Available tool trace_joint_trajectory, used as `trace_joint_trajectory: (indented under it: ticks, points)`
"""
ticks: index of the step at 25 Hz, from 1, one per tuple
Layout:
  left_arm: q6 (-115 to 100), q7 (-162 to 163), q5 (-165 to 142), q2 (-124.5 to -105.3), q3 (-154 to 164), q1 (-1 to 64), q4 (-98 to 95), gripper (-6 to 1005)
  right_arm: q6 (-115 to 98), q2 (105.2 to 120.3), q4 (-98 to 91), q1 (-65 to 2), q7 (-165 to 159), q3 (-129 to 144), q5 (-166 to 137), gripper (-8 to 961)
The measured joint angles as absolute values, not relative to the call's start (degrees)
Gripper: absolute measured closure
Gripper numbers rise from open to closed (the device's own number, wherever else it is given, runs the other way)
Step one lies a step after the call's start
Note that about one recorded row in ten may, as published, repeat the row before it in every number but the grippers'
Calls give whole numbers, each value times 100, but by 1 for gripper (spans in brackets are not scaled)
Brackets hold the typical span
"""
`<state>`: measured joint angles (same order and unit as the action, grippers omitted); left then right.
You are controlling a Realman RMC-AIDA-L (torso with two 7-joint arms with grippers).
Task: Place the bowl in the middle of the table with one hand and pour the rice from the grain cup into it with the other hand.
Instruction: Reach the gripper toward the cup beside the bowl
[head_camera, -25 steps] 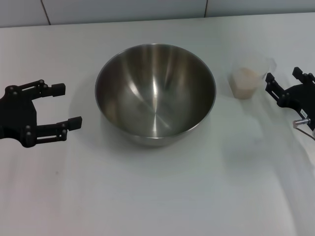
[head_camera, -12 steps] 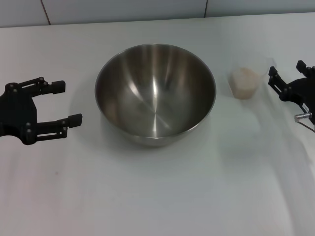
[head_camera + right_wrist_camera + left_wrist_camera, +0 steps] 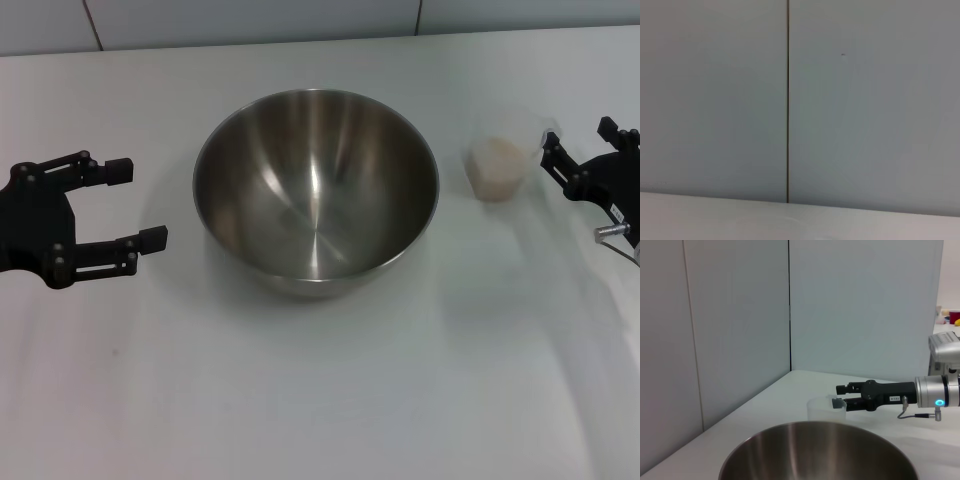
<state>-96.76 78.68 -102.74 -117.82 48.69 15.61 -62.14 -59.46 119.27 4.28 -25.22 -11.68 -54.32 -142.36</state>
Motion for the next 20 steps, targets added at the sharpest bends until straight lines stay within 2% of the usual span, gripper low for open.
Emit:
trace_joint_trajectory:
  ticks: [20]
  points:
    - [-9677, 7795, -10274, -11770, 4913, 1600, -6214, 172, -5738, 11918, 435, -2662, -1169, -5579, -14228, 364]
